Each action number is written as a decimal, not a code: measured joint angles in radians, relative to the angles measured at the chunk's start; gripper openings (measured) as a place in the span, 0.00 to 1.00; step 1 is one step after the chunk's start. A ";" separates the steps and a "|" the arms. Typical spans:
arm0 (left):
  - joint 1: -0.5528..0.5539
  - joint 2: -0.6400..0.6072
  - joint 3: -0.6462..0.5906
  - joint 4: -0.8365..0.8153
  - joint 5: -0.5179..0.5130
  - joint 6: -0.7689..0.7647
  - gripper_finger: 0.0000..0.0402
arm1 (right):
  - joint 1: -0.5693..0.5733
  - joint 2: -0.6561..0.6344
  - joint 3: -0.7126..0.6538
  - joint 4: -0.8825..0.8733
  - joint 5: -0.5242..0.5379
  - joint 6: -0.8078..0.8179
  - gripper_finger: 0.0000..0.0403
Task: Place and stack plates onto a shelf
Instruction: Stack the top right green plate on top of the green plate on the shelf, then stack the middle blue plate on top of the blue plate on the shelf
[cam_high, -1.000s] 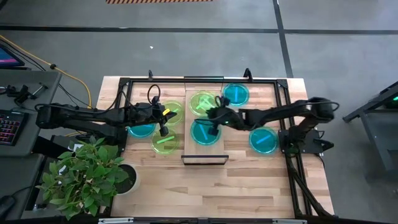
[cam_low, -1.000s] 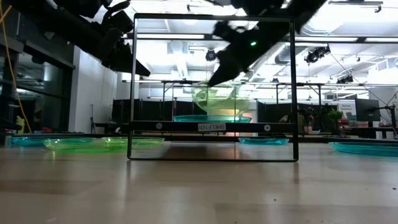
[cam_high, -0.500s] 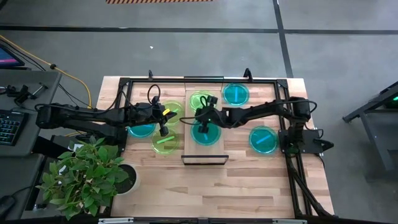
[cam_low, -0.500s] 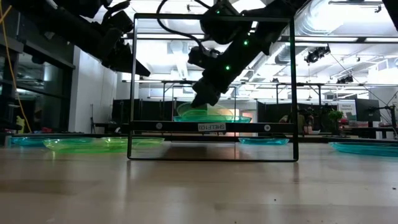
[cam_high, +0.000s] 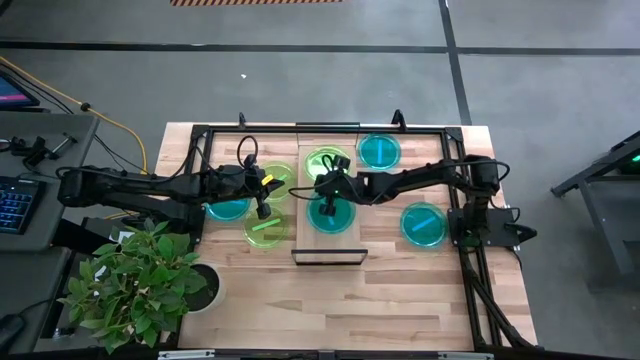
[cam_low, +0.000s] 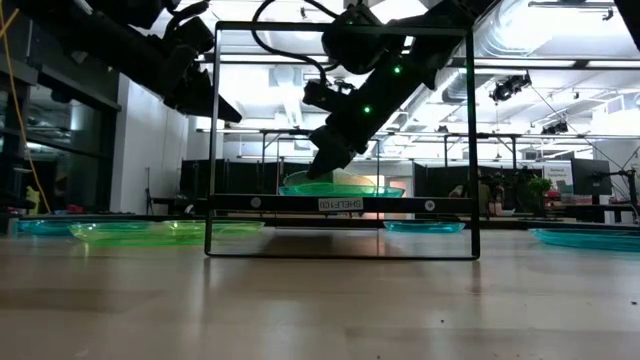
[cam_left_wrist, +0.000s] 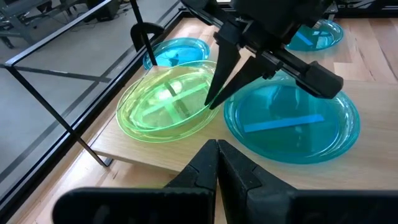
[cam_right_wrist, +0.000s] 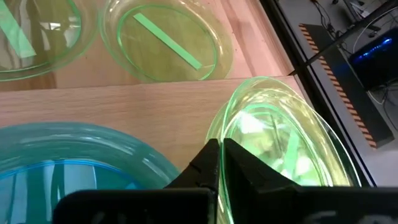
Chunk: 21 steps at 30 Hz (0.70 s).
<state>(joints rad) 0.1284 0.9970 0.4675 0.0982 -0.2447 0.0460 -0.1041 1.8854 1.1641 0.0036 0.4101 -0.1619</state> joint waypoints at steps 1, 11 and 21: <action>0.000 0.000 0.000 0.000 0.000 0.000 0.00 | -0.001 0.000 0.000 0.000 0.000 -0.001 0.04; 0.000 0.000 0.000 -0.002 0.000 0.001 0.00 | 0.005 -0.022 0.000 -0.011 0.046 -0.030 0.33; 0.000 0.000 0.000 -0.047 0.000 0.003 0.00 | 0.007 -0.178 -0.081 -0.231 0.065 0.115 0.45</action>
<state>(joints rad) 0.1284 0.9970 0.4671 0.0512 -0.2451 0.0488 -0.0975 1.7076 1.0834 -0.2272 0.4750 -0.0466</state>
